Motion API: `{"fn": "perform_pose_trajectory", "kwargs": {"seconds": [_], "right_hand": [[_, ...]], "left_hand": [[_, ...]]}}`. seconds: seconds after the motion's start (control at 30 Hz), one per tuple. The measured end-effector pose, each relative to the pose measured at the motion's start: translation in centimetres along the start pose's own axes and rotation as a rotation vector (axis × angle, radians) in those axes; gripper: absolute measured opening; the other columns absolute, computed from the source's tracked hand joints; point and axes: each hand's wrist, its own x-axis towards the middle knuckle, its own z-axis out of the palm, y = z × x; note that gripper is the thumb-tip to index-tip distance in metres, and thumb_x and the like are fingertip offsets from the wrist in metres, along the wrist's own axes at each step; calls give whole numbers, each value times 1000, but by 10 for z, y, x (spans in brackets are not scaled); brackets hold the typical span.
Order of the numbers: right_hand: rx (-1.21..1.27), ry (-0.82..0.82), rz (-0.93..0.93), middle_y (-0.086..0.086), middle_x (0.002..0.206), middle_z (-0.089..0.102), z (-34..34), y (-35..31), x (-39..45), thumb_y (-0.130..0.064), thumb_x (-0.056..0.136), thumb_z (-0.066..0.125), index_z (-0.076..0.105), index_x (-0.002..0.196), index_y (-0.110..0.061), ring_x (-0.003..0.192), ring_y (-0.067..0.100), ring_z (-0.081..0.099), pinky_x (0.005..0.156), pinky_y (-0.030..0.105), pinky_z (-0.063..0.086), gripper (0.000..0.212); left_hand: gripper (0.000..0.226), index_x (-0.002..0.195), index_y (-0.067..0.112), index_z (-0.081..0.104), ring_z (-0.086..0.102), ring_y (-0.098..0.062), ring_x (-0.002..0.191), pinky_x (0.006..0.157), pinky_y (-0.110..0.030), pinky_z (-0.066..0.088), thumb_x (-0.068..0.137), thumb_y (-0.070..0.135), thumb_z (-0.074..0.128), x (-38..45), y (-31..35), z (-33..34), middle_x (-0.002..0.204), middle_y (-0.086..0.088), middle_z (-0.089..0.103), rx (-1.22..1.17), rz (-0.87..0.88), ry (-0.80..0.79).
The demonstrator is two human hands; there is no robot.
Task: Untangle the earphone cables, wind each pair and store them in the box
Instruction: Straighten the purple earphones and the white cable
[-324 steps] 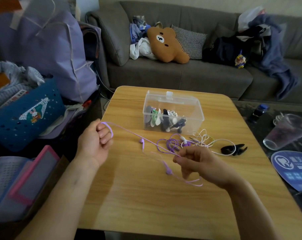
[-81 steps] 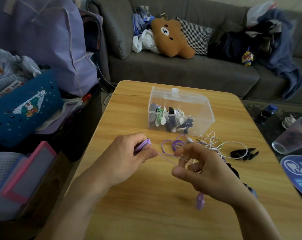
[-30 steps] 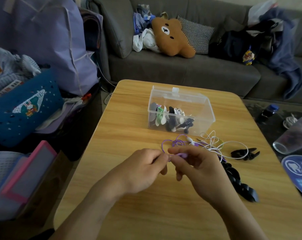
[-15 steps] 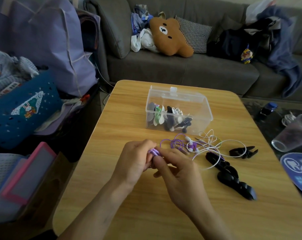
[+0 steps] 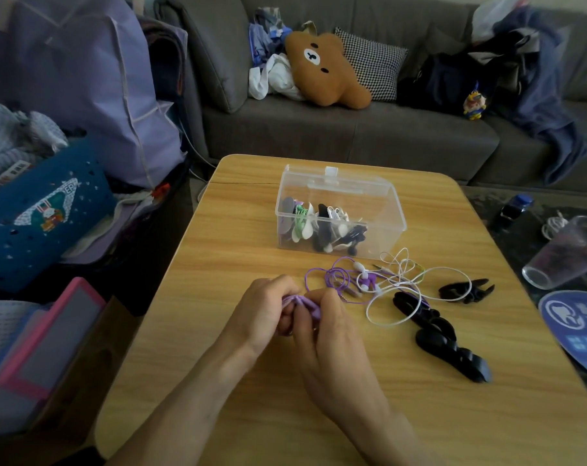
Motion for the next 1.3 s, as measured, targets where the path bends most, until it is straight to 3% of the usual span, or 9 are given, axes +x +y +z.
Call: {"fn": "perform_pose_trajectory", "kwargs": {"seconds": [0.1, 0.27, 0.4, 0.5, 0.6, 0.87, 0.97, 1.1, 1.3], "right_hand": [[-46, -30, -28, -9, 85, 52, -4, 2, 3, -36, 97, 42, 39, 93, -30, 77, 0, 50, 68, 11, 37, 8], [-132, -96, -174, -5, 92, 41, -5, 5, 4, -35, 97, 35, 39, 97, -25, 75, 10, 47, 67, 28, 42, 12], [-132, -108, -187, -6, 90, 39, -4, 2, 2, -33, 95, 35, 36, 96, -27, 72, 11, 45, 63, 31, 40, 6], [-133, -52, -94, -10, 78, 39, -10, 4, 9, -33, 94, 37, 32, 86, -27, 67, 7, 40, 62, 24, 31, 10], [-140, -64, 26, -5, 66, 48, -28, 11, 20, -29, 91, 39, 37, 77, -24, 60, 13, 39, 58, 33, 26, 15], [-192, -242, 33, -7, 64, 51, -75, 13, 27, -27, 104, 41, 39, 78, -27, 58, 12, 44, 56, 30, 31, 26], [-314, -195, 170, 0, 68, 55, -108, 17, 31, -25, 104, 38, 41, 77, -23, 66, 25, 49, 59, 38, 28, 27], [-614, -198, 439, 0, 68, 46, -161, 33, 26, -21, 105, 34, 43, 75, -15, 67, 24, 46, 55, 32, 28, 31], [-478, -442, 702, 1, 69, 50, -166, 40, 17, -24, 105, 36, 49, 68, -21, 68, 22, 49, 65, 33, 41, 40]], "left_hand": [[32, 58, 10, 47, 31, -15, 44, 43, -23, 29, 88, 18, 53, -1, 1, 4, 47, -2, 35, 33, -18, 53], [26, 42, 19, 32, 26, -16, 49, 44, -28, 24, 60, 30, 47, -3, 0, 7, 48, -1, 29, 143, 120, 139], [15, 62, 12, 42, 34, -11, 41, 40, -22, 28, 54, 21, 51, 5, -5, 6, 52, 1, 38, -69, 45, 130], [24, 81, 6, 55, 39, -12, 46, 38, -20, 29, 61, 18, 60, 5, -8, 7, 60, -5, 43, -246, 12, -52], [8, 87, 7, 65, 55, -14, 63, 50, -21, 45, 83, 7, 71, 1, -8, 12, 76, -10, 63, -272, 135, -168], [12, 105, 20, 67, 69, -11, 78, 68, -24, 54, 93, 17, 66, 0, -16, 22, 91, 3, 75, 77, 512, -82], [16, 109, 30, 64, 69, -15, 88, 75, -25, 52, 94, 29, 59, 2, -18, 27, 98, 5, 73, 150, 515, -73], [15, 96, 15, 67, 66, -16, 65, 61, -14, 43, 99, 8, 54, 0, -20, 28, 84, -5, 72, 175, 468, -165], [15, 90, 25, 68, 57, -15, 58, 61, -35, 50, 92, 28, 53, -4, -25, 34, 78, 5, 70, 323, 460, -240]]}}
